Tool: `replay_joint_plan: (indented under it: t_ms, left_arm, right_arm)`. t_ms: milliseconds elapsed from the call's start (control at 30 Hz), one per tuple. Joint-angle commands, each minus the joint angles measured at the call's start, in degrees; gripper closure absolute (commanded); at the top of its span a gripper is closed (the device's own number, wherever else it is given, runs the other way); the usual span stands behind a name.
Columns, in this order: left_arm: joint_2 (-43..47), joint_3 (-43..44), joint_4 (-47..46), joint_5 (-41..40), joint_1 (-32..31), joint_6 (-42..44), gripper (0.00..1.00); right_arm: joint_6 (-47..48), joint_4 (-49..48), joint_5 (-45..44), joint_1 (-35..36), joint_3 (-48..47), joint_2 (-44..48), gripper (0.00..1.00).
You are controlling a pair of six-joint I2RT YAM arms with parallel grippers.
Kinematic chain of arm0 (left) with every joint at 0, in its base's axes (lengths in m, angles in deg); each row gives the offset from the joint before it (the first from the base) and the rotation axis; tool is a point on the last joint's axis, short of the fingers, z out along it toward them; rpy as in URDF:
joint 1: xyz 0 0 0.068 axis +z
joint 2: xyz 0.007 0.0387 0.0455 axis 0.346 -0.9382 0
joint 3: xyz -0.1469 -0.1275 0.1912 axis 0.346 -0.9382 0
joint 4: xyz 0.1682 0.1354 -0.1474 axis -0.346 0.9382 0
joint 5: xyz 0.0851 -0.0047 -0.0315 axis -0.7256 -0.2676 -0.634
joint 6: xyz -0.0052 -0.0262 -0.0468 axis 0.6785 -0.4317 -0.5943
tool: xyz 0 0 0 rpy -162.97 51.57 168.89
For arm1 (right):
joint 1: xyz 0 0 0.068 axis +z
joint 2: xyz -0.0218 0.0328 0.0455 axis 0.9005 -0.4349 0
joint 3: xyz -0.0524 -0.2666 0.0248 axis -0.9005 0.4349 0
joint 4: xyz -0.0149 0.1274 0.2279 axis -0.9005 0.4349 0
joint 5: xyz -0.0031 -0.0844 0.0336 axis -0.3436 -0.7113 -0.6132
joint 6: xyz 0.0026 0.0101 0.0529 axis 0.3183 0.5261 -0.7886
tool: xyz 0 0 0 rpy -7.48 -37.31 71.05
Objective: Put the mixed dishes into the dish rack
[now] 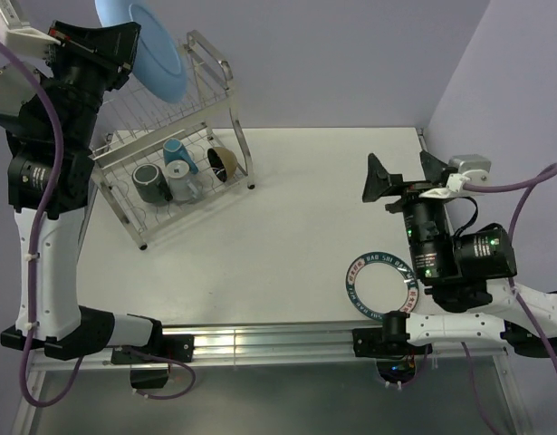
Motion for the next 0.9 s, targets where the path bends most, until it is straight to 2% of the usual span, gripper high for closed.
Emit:
replay_joint_plan:
  t_ms: [0,167,433,700,867]
  left_arm:
    - [1.5,-2.9,-5.4,-8.1,0.3,11.5,1.0]
    - [0.4,-3.9,-8.0,-15.3,0.2,15.8,1.0]
    - [-4.0,-2.9,-10.1,-23.2,0.2,15.3,1.0]
    - [-9.0,-1.1,-9.3,-21.9,0.7,18.8,1.0]
    - [-9.8,-3.4,-10.4,-22.6,1.2,18.6,1.0]
  right_arm:
    - [-7.3,12.8,-5.1,-0.1,2.0,0.5,0.0]
    - [-11.7,18.7,-5.6,-0.2,1.8,1.4,0.0]
    - [-13.3,17.9,-5.3,-0.1,3.4,0.5,0.0]
    - [-16.7,18.8,-6.3,-0.2,5.2,2.0,0.0]
    - [-16.7,18.1,-7.5,-0.1,8.3,4.5,0.0]
